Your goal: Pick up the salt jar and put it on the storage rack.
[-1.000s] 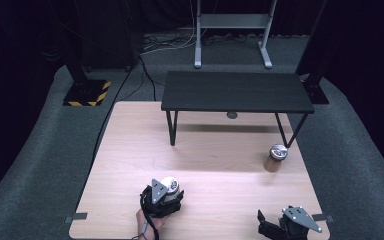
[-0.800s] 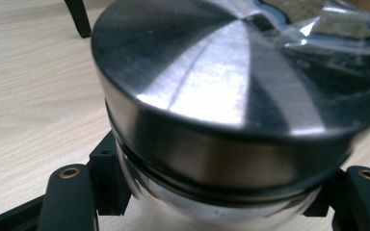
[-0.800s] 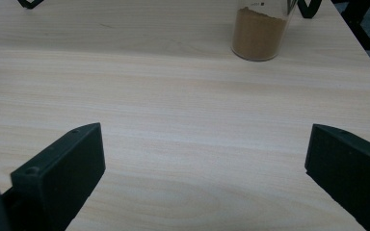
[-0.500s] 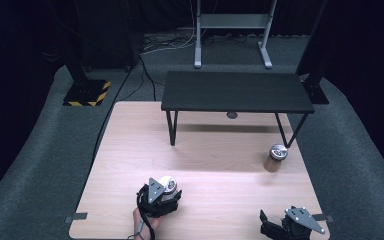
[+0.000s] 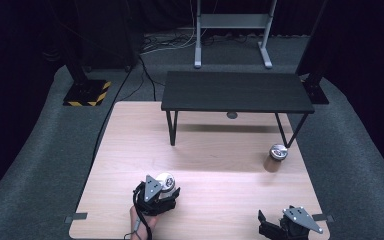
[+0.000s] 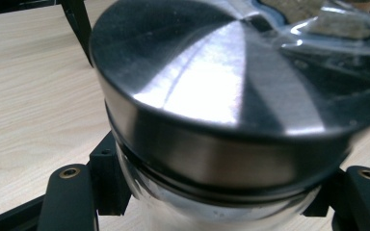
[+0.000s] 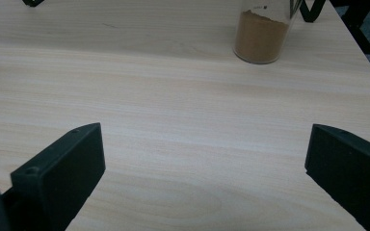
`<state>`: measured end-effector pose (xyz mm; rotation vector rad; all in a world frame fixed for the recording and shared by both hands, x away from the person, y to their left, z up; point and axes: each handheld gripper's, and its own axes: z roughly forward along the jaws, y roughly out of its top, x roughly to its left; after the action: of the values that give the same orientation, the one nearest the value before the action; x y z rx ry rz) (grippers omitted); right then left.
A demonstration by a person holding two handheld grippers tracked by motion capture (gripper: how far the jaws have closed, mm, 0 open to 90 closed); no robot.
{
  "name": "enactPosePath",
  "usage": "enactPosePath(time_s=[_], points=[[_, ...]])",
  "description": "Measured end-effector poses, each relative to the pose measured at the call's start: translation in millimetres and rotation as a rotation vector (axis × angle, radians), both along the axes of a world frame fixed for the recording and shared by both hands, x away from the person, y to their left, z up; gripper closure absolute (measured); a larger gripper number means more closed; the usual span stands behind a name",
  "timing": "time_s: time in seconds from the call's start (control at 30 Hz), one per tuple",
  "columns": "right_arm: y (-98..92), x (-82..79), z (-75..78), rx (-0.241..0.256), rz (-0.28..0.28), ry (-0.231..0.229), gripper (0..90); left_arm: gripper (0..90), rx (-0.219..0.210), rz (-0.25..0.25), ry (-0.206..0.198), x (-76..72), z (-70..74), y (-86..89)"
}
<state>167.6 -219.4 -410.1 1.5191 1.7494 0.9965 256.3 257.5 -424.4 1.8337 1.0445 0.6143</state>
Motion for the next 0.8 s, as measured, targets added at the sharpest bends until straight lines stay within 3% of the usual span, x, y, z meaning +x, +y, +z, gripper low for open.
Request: enactPosePath(time_s=[0.8], points=[[1.2,1.8,1.0,-0.013,0.005,0.011,0.0,31.2,0.036,-0.05,-0.054,16.5,27.7,-4.0]])
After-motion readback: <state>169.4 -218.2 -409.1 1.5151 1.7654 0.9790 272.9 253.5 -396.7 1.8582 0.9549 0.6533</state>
